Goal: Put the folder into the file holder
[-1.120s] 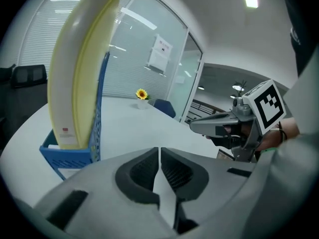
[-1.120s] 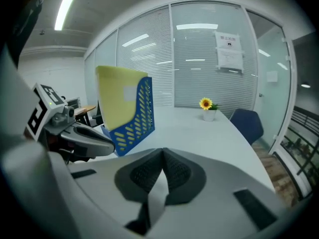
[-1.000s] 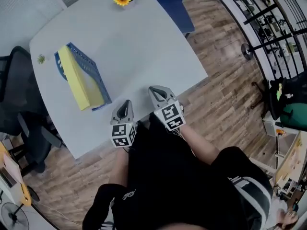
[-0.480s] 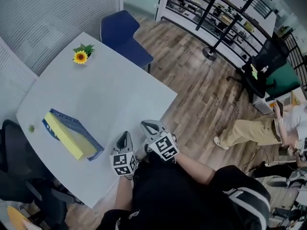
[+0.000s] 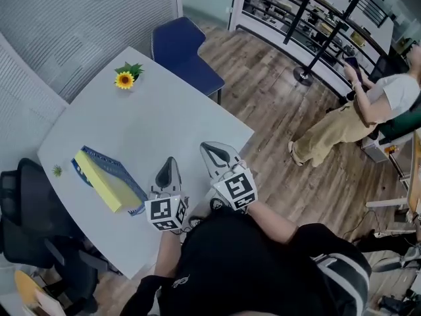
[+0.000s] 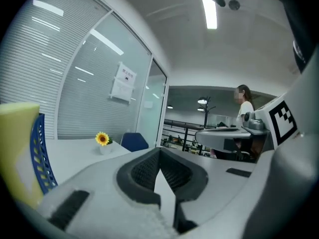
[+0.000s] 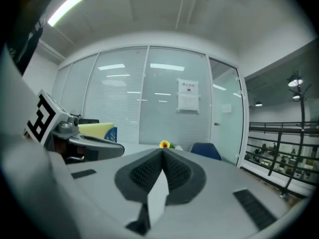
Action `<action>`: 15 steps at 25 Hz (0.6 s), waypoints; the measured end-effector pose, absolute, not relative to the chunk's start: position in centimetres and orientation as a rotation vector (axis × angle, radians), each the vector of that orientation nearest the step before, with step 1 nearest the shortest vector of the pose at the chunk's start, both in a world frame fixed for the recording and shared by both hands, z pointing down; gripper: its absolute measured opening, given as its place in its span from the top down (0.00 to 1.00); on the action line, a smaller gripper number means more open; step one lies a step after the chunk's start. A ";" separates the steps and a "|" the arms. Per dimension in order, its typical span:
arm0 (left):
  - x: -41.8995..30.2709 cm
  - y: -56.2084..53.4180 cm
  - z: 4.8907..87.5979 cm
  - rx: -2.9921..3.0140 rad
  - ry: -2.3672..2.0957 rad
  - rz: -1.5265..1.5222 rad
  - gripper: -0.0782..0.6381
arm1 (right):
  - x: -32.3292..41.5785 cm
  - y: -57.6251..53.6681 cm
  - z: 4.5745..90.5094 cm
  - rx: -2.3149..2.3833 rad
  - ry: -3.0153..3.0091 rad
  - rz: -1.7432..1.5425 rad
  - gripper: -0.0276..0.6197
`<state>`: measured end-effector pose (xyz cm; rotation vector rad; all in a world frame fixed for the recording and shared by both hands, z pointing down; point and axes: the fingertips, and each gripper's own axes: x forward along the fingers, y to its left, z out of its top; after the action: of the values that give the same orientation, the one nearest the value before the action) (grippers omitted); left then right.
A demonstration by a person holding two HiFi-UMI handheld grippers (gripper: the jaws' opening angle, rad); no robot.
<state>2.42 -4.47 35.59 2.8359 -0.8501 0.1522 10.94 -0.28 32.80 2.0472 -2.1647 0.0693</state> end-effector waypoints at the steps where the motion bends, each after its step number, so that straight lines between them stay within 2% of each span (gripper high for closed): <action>1: 2.4 -4.8 34.4 2.847 -0.863 0.098 0.89 | 11.2 -0.4 31.8 2.057 -2.176 0.040 0.95; 7: 1.7 -6.4 31.6 2.911 -0.946 0.064 0.90 | 11.5 -1.6 27.8 2.107 -2.234 -0.065 0.95; 15: 3.3 -6.1 31.5 2.941 -0.896 0.051 0.90 | 12.8 -1.3 28.6 2.166 -2.185 -0.065 0.95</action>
<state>3.33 -6.08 31.52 2.9413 -0.8960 0.0507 12.80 -1.27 28.59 2.1657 -2.1846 -0.0652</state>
